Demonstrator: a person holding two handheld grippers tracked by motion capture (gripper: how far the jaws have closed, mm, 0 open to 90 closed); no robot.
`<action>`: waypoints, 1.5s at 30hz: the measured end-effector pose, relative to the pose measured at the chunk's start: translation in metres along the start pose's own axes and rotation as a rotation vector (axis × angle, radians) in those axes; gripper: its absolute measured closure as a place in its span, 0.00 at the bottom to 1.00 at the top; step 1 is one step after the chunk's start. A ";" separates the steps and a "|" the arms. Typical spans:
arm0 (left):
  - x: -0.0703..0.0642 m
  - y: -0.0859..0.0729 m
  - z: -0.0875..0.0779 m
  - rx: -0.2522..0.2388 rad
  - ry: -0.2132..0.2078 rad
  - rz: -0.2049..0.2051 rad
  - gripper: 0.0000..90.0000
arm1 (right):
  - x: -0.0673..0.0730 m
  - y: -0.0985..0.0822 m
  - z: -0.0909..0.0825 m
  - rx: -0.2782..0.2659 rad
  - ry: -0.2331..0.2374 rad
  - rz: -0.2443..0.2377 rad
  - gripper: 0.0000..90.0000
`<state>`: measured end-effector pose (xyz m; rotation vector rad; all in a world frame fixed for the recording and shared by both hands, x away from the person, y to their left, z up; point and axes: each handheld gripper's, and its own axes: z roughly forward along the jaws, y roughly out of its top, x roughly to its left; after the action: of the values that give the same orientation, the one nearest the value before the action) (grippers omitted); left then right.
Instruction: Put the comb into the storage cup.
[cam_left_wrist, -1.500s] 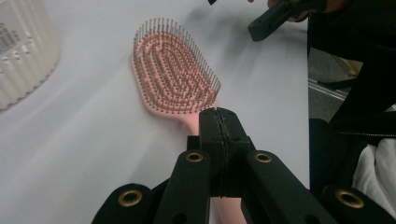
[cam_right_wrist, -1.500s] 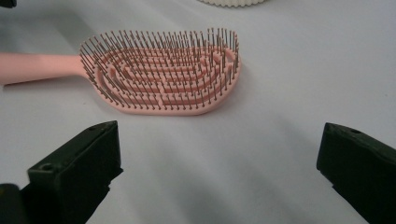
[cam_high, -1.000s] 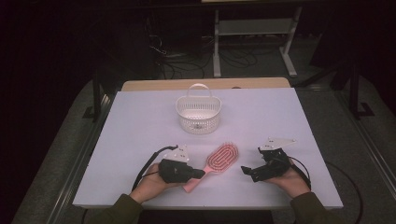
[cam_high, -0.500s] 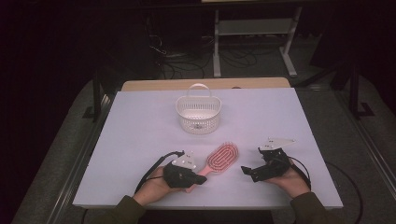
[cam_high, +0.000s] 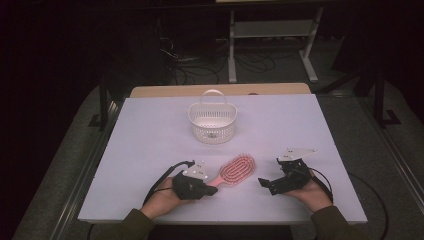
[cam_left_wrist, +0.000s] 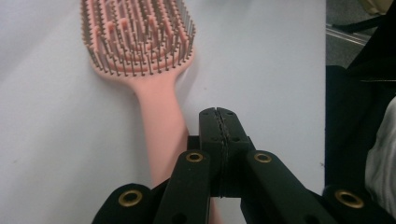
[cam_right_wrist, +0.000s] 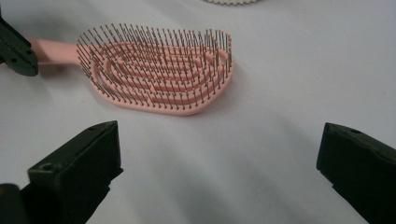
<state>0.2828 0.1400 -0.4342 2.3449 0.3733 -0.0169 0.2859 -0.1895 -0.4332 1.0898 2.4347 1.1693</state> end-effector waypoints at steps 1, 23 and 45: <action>0.001 0.000 -0.001 -0.001 0.004 -0.003 1.00 | 0.000 0.000 0.000 0.001 0.000 -0.001 0.00; 0.018 -0.009 -0.013 -0.013 0.050 -0.054 1.00 | 0.001 0.000 0.001 0.007 0.000 -0.003 0.00; 0.035 -0.020 -0.057 -0.155 0.046 -0.130 0.79 | 0.001 -0.001 0.001 0.011 0.005 -0.008 0.00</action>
<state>0.3057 0.2023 -0.4113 2.1677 0.5299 0.0037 0.2852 -0.1885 -0.4340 1.0802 2.4500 1.1581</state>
